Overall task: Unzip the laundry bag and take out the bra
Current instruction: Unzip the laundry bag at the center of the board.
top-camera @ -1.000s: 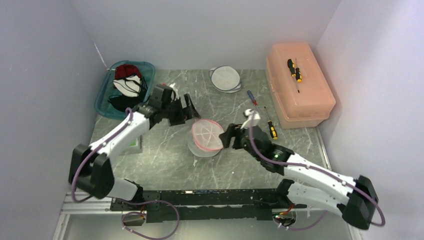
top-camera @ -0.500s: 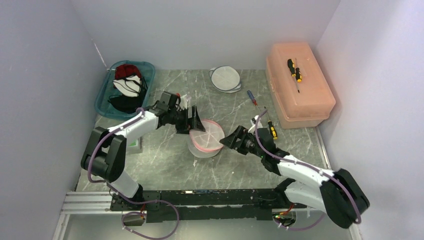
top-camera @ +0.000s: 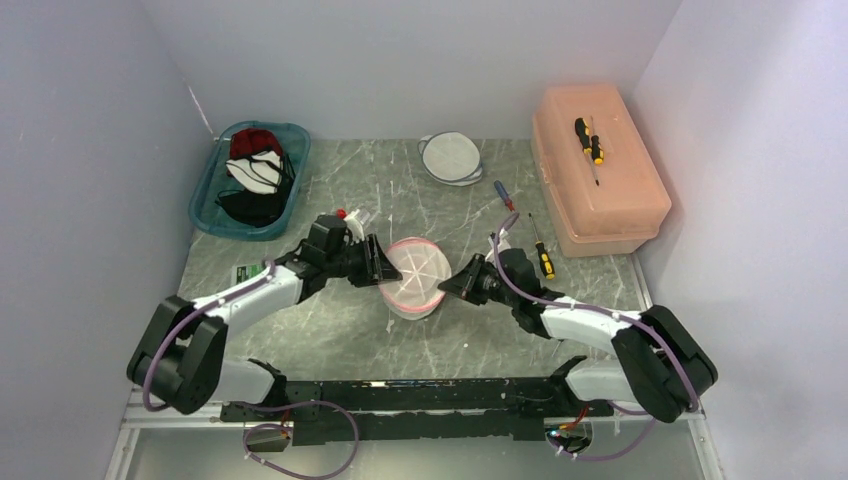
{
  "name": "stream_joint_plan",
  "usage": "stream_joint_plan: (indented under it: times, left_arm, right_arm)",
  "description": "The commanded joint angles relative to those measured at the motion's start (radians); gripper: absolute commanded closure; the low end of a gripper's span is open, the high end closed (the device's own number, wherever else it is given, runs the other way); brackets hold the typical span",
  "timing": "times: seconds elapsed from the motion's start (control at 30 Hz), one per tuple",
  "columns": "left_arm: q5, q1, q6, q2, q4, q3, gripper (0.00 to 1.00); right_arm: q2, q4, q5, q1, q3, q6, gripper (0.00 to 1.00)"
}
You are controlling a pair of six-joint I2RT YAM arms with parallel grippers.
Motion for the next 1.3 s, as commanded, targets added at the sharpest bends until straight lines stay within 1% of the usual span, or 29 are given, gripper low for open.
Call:
stream_joint_plan:
  times: [0.0,0.03,0.07,0.1,0.13,0.17,0.27,0.3,0.33,0.4,0.53,0.63,0.7,0.73,0.77,0.8,0.83,0.87,0.93,1.03,1.07,1.17,1.23,1.27]
  left_arm:
    - [-0.054,-0.039,-0.105,-0.111,0.125,-0.065,0.57]
    - [-0.07,-0.051,-0.118,-0.137,0.131,-0.079,0.57]
    - [-0.093,-0.068,-0.128,-0.167,0.122,-0.089,0.58]
    - [-0.125,-0.081,-0.128,-0.2,0.089,-0.091,0.57]
    - [-0.16,-0.091,-0.124,-0.238,0.042,-0.089,0.54]
    - [-0.204,-0.094,-0.12,-0.277,-0.029,-0.083,0.49]
    - [-0.325,-0.094,-0.109,-0.394,-0.211,-0.064,0.29]
    - [-0.359,-0.093,-0.103,-0.426,-0.253,-0.062,0.23]
    - [-0.387,-0.093,-0.098,-0.452,-0.292,-0.059,0.21]
    - [-0.419,-0.091,-0.095,-0.489,-0.35,-0.054,0.18]
    - [-0.43,-0.091,-0.112,-0.512,-0.383,-0.076,0.18]
    - [-0.447,-0.092,-0.121,-0.512,-0.389,-0.091,0.18]
    - [-0.455,-0.092,-0.114,-0.514,-0.385,-0.094,0.17]
    - [-0.457,-0.092,-0.108,-0.514,-0.381,-0.092,0.17]
    - [-0.458,-0.092,-0.101,-0.514,-0.379,-0.09,0.17]
    - [-0.459,-0.092,-0.092,-0.509,-0.376,-0.085,0.17]
    - [-0.457,-0.092,-0.086,-0.503,-0.373,-0.079,0.17]
    - [-0.452,-0.092,-0.077,-0.494,-0.372,-0.072,0.17]
    - [-0.445,-0.092,-0.062,-0.472,-0.371,-0.056,0.16]
    - [-0.442,-0.091,-0.031,-0.445,-0.373,-0.031,0.16]
    - [-0.442,-0.09,-0.019,-0.44,-0.369,-0.02,0.15]
    - [-0.437,-0.086,0.037,-0.414,-0.367,0.026,0.16]
    - [-0.454,-0.083,0.079,-0.376,-0.389,0.072,0.16]
    - [-0.469,-0.082,0.093,-0.352,-0.405,0.098,0.17]
  right_arm:
    - [-0.071,-0.092,0.007,-0.002,0.125,-0.227,0.98]
    - [-0.08,-0.137,-0.002,-0.002,0.156,-0.284,1.0]
    - [-0.085,-0.189,-0.027,-0.002,0.192,-0.349,1.0]
    - [-0.084,-0.252,-0.041,-0.001,0.235,-0.41,1.0]
    - [-0.078,-0.317,-0.061,-0.001,0.279,-0.465,1.0]
    - [-0.067,-0.388,-0.087,-0.002,0.324,-0.519,1.0]
    - [0.005,-0.605,-0.203,-0.001,0.468,-0.664,1.0]
    - [0.041,-0.672,-0.231,0.0,0.502,-0.712,1.0]
    - [0.071,-0.723,-0.234,0.0,0.523,-0.743,1.0]
    - [0.109,-0.763,-0.213,0.0,0.538,-0.766,1.0]
    - [0.202,-0.797,-0.193,0.007,0.566,-0.804,1.0]
    - [0.243,-0.798,-0.103,0.004,0.564,-0.789,1.0]
    - [0.24,-0.786,-0.031,0.0,0.548,-0.759,1.0]
    - [0.226,-0.773,-0.002,-0.002,0.537,-0.74,0.97]
    - [0.211,-0.758,0.027,-0.003,0.526,-0.722,0.86]
    - [0.191,-0.754,0.053,-0.003,0.519,-0.709,0.71]
    - [0.173,-0.755,0.077,-0.003,0.517,-0.694,0.6]
    - [0.143,-0.759,0.094,-0.003,0.516,-0.687,0.5]
    - [0.087,-0.773,0.116,-0.004,0.519,-0.676,0.39]
    - [-0.012,-0.819,0.143,0.003,0.537,-0.665,0.28]
    - [-0.041,-0.835,0.153,0.01,0.546,-0.665,0.25]
    - [-0.13,-0.863,0.204,0.066,0.559,-0.669,0.25]
    - [-0.174,-0.834,0.253,0.158,0.555,-0.676,0.25]
    - [-0.181,-0.813,0.315,0.222,0.557,-0.688,0.25]
